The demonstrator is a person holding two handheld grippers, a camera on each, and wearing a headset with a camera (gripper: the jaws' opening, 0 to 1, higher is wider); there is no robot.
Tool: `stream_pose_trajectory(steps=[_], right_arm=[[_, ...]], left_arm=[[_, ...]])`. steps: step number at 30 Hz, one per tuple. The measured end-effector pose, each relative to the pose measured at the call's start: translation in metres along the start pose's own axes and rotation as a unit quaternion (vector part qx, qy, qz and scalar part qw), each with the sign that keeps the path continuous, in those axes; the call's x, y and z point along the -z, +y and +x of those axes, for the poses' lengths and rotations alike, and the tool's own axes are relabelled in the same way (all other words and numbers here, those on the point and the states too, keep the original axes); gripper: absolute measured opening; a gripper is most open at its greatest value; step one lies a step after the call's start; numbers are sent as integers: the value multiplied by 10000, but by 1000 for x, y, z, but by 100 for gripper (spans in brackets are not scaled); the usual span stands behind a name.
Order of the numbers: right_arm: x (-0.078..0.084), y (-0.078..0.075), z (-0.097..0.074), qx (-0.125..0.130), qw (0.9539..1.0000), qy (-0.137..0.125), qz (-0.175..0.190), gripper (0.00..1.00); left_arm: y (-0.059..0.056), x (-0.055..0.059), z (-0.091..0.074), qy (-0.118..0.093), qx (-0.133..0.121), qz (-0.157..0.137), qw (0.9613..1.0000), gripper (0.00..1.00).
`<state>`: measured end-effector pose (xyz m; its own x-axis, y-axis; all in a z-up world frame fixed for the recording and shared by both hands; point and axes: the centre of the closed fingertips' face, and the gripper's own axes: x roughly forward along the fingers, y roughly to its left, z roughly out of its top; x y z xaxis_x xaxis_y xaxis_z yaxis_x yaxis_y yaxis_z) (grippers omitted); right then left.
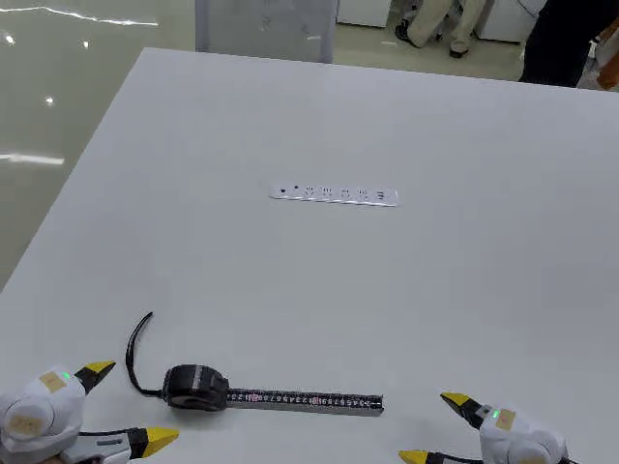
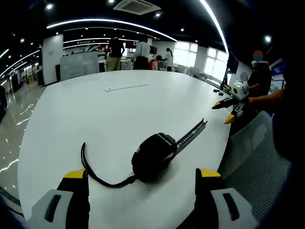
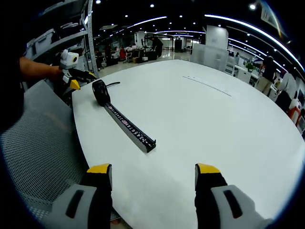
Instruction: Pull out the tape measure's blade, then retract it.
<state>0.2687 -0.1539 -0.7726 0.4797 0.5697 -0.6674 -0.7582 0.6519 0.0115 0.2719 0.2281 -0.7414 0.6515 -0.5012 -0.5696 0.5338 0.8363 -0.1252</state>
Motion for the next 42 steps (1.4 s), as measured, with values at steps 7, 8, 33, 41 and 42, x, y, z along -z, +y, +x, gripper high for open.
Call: stream_pose_trajectory(steps=[7, 8, 33, 41, 42], right_arm=[[5, 1, -12, 200, 9998, -40, 38, 80], [6, 1, -13, 206, 9997, -53, 72, 82], [15, -7, -41, 337, 9990, -206, 226, 100], [14, -7, -43, 330, 9991, -203, 193, 100], [13, -6, -43, 326, 9991, -196, 181, 100]], left_arm=[[0, 6, -8, -124, -97, -8, 9999, 92], [1, 6, -9, -158, -107, -31, 9998, 94], [4, 6, -21, -228, -263, -112, 9993, 100], [4, 9, -22, -213, -239, -119, 9994, 100], [4, 9, -22, -214, -238, -127, 9994, 100]])
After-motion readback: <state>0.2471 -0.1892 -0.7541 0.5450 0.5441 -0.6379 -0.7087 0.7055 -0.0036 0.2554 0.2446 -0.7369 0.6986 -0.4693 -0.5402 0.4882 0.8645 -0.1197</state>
